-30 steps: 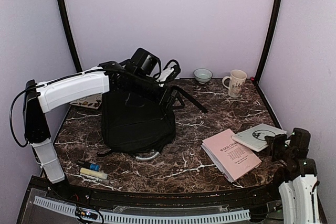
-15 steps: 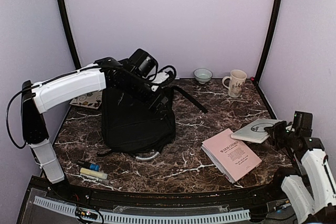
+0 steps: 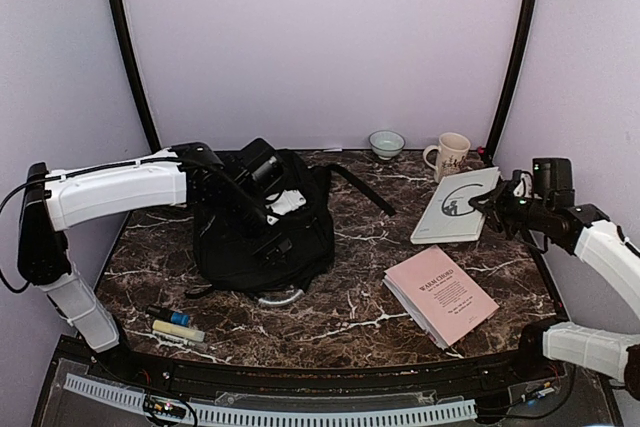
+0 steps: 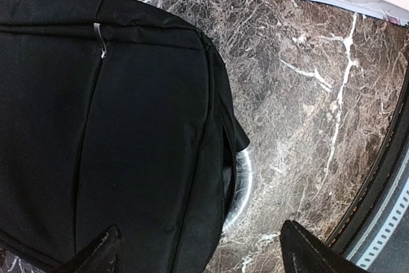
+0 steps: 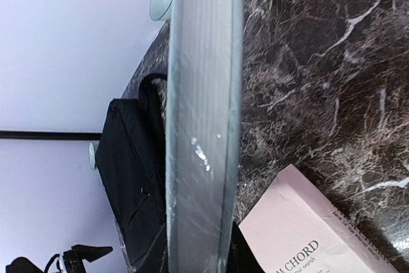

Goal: Pack the student bag
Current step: Pick up the largest pocket of the bag from the student bag.

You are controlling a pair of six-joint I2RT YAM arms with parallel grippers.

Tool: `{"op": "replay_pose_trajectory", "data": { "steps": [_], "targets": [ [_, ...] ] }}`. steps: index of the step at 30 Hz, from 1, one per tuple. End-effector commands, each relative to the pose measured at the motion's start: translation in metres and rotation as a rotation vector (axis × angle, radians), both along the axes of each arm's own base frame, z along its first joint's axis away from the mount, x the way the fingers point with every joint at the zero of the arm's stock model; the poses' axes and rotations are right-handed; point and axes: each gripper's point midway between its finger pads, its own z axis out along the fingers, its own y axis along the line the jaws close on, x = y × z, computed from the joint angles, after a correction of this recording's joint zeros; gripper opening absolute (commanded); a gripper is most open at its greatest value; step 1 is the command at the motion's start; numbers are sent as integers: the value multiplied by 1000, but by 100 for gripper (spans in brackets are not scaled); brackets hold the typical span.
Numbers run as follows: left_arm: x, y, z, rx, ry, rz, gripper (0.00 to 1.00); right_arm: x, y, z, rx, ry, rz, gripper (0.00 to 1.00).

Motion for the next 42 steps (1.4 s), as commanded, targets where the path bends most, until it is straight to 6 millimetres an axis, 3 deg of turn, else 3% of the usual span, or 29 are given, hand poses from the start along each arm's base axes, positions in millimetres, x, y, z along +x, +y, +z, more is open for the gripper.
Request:
{"op": "replay_pose_trajectory", "data": {
  "steps": [1,7,13,23,26,28,31,36,38,42],
  "targets": [
    [0,1,-28,126,-16,-33,85,23,31,53,-12,-214,78,0],
    [10,1,-50,202,-47,-18,85,27,58,51,-15,-191,149,0],
    [19,11,-71,285,-82,-6,84,25,63,47,-15,-184,164,0],
    [51,15,-66,369,-241,45,78,23,66,46,-23,-185,182,0],
    [60,11,-58,348,-288,53,71,22,66,45,-25,-182,187,0],
    [63,6,-50,328,-307,55,59,22,66,44,-26,-180,189,0],
    [68,-5,-31,255,-336,71,34,21,68,44,-20,-185,200,0],
    [78,-22,16,121,-364,125,8,14,86,44,13,-192,307,0],
    [83,-29,35,63,-370,145,1,11,97,47,30,-201,351,0],
    [94,-41,70,-60,-387,200,0,3,126,57,70,-217,462,0]
  ]
}}
